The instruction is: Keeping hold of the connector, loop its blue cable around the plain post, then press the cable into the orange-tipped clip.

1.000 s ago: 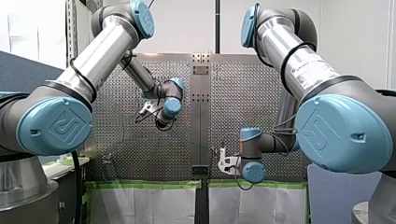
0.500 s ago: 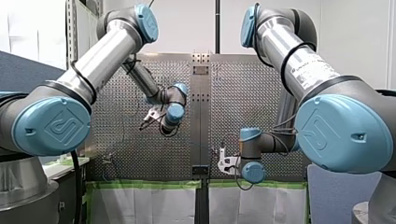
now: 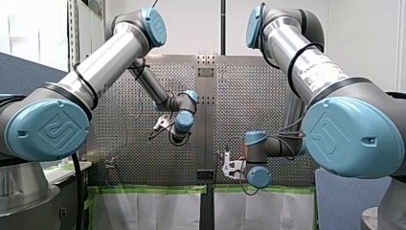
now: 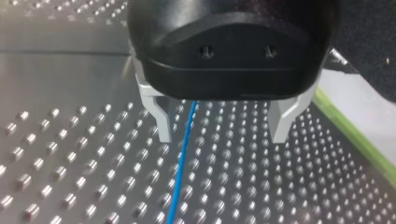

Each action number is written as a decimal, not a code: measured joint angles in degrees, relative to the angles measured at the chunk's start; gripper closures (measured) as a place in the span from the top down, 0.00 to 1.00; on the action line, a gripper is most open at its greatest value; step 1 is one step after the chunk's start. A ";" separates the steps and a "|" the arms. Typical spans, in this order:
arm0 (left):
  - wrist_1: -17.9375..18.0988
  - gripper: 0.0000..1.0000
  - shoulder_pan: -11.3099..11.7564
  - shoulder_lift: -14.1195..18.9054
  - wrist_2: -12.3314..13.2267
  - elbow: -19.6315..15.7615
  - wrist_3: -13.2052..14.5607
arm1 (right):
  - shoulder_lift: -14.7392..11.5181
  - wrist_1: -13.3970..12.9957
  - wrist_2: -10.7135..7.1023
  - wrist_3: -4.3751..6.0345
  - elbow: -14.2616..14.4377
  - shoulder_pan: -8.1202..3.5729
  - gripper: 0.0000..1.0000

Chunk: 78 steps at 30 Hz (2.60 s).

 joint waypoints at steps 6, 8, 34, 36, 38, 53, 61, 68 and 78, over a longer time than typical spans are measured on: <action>0.69 1.00 -1.08 -3.07 0.54 0.11 -0.66 | 0.00 -0.06 0.00 -0.08 -0.02 0.15 0.00; 1.37 1.00 -1.63 -4.03 0.96 0.15 -1.35 | 0.00 -0.08 0.00 -0.09 -0.03 0.24 0.00; 2.06 1.00 -7.06 -7.70 6.67 -0.02 -6.39 | 0.01 -0.07 0.00 -0.09 -0.05 0.88 0.00; 2.49 1.00 -7.38 -8.35 7.55 -0.23 -6.93 | 0.01 -0.08 0.00 -0.10 -0.03 0.93 0.00; 3.34 1.00 -7.67 -8.65 8.61 -0.39 -7.82 | 0.01 -0.10 0.00 -0.10 -0.03 0.96 0.00; 3.22 1.00 -7.46 -8.55 13.29 -0.52 -16.27 | 0.00 -0.05 0.00 -0.11 -0.04 0.98 0.00; 1.89 1.00 -7.97 -5.54 9.03 -2.44 -18.15 | 0.01 0.02 0.11 -0.11 -0.05 0.96 0.00; 5.54 1.00 -8.64 -1.70 5.70 -6.39 -17.65 | 0.01 -0.40 0.18 -0.24 -0.05 0.90 0.00; 10.85 1.00 -12.18 -0.95 7.41 -8.21 -12.09 | 0.03 -0.53 0.04 -0.37 -0.05 0.97 0.00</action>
